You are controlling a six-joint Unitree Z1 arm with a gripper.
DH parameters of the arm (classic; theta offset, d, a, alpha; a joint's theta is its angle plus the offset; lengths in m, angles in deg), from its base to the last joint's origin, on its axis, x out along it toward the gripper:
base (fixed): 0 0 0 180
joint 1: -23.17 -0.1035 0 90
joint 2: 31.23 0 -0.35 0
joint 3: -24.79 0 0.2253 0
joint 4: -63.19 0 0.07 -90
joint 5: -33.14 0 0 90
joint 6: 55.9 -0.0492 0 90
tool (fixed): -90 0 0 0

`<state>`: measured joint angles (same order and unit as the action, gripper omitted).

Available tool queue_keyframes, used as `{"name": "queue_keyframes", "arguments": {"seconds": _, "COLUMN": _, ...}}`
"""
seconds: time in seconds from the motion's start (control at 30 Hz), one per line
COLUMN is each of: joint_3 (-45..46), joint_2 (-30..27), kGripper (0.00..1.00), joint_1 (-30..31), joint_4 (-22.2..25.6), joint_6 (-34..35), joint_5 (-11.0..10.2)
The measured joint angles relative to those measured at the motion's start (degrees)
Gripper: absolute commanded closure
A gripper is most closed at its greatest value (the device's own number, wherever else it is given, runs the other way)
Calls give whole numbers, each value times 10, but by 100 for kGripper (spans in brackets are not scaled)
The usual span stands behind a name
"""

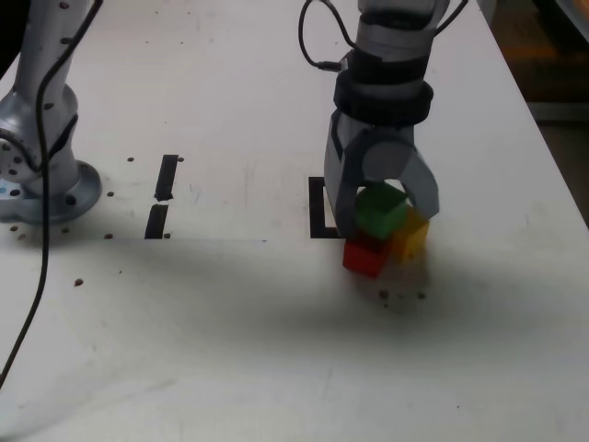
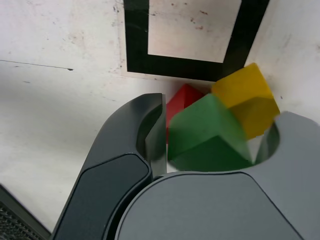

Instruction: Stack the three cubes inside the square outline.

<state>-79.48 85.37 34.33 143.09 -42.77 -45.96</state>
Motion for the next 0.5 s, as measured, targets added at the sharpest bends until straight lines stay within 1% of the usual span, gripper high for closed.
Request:
{"name": "queue_keyframes", "arguments": {"seconds": 0.13, "joint_3": -2, "joint_2": 0, "kGripper": 67, "joint_1": 1, "joint_4": -18, "joint_6": 0, "joint_5": -14}}
{"name": "queue_keyframes", "arguments": {"seconds": 0.23, "joint_3": -5, "joint_2": 0, "kGripper": 75, "joint_1": 3, "joint_4": -27, "joint_6": 0, "joint_5": -23}}
{"name": "queue_keyframes", "arguments": {"seconds": 0.3, "joint_3": -6, "joint_2": 0, "kGripper": 78, "joint_1": 5, "joint_4": -28, "joint_6": 0, "joint_5": -26}}
{"name": "queue_keyframes", "arguments": {"seconds": 0.4, "joint_3": -6, "joint_2": -2, "kGripper": 79, "joint_1": 7, "joint_4": -25, "joint_6": 3, "joint_5": -33}}
{"name": "queue_keyframes", "arguments": {"seconds": 0.5, "joint_3": -8, "joint_2": -11, "kGripper": 79, "joint_1": 7, "joint_4": -6, "joint_6": 11, "joint_5": -47}}
